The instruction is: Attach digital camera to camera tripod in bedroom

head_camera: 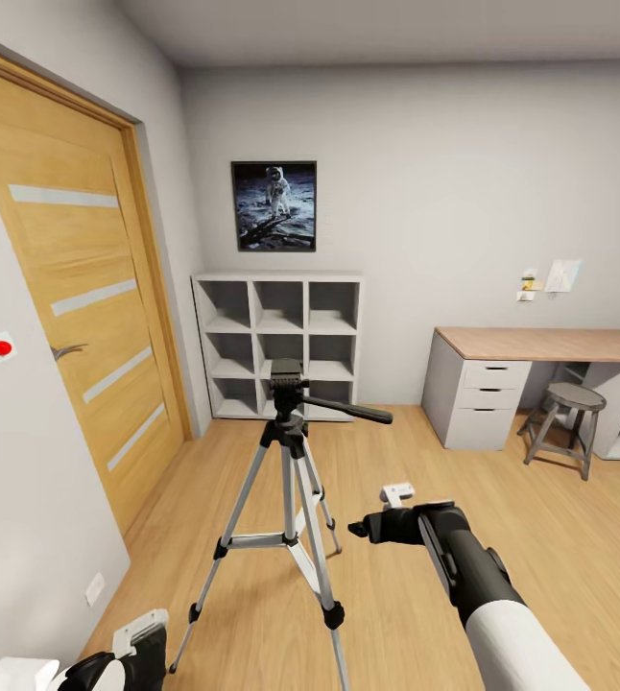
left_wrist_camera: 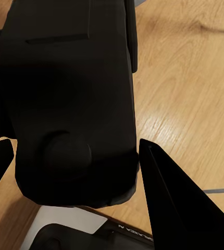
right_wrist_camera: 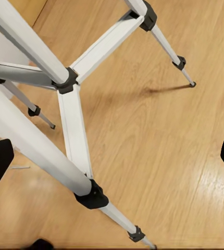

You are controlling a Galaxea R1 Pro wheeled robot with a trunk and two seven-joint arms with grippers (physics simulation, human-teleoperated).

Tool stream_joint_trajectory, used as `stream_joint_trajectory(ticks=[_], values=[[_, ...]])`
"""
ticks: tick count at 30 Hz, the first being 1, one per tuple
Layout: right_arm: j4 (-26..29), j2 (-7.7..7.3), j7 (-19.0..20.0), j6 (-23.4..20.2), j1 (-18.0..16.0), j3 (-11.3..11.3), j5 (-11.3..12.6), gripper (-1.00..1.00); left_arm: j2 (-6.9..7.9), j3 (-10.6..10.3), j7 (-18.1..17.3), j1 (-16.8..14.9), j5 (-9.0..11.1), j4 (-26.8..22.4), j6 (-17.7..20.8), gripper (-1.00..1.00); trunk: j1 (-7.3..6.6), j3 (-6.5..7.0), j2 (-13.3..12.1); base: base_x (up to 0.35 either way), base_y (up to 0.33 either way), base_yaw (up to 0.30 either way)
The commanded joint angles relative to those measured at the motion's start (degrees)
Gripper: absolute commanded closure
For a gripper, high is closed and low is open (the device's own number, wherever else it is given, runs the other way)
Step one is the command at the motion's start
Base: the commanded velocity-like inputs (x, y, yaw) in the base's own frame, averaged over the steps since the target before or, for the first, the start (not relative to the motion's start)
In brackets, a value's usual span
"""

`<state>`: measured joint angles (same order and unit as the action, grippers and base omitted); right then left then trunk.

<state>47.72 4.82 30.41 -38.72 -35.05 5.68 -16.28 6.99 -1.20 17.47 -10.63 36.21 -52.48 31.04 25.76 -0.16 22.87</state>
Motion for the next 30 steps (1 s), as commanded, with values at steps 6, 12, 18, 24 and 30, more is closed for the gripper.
stream_joint_trajectory(ticks=[6,12,18,24,30], values=[[-1.2,0.3,0.6,0.9,0.0,0.2,-0.5,-1.0,0.04,-0.1,0.4,0.0,0.4,-0.1,0.2,1.0,0.02,-0.03,0.1,0.0,0.0,0.0],[-2.1,0.35,0.5,1.4,0.0,0.2,-0.4,-1.0,0.04,-0.1,0.3,0.0,0.4,-0.2,0.1,1.0,0.02,-0.03,0.1,0.0,0.0,0.0],[-2.6,0.43,0.4,2.4,0.0,0.2,-0.4,-1.0,0.04,0.0,0.3,0.0,0.4,0.2,0.1,1.0,0.02,-0.03,0.1,0.0,0.0,0.0],[-3.1,0.45,0.5,3.3,0.0,0.2,-0.4,-1.0,0.04,-0.1,0.2,0.0,0.4,0.2,0.1,1.0,0.02,-0.03,0.1,0.025,0.127,0.0],[-3.2,0.46,0.5,3.4,0.0,0.2,-0.4,-1.0,0.04,-0.1,0.2,0.0,0.4,0.3,0.1,1.0,0.02,-0.03,0.1,0.013,0.079,0.0]])
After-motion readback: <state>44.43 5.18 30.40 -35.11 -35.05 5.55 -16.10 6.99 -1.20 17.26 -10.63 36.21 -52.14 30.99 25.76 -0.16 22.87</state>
